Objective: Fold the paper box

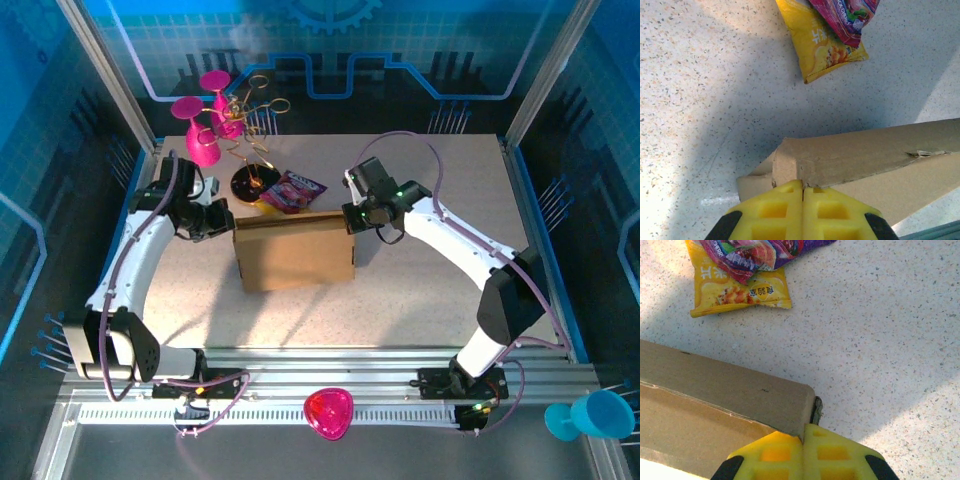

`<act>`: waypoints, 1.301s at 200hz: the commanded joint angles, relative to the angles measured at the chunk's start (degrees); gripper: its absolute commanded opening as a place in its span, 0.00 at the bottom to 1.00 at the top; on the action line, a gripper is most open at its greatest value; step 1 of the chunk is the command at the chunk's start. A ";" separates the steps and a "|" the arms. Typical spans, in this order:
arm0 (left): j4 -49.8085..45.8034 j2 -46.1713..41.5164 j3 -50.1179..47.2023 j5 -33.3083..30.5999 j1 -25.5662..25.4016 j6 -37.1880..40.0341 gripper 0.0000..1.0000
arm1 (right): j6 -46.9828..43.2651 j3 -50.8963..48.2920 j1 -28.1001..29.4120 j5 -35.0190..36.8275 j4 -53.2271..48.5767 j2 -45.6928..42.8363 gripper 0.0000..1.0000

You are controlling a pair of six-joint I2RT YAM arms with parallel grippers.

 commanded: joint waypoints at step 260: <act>12.83 -3.97 -6.15 5.88 -2.50 -7.30 0.01 | 8.54 -7.10 0.29 2.88 3.48 -7.63 0.05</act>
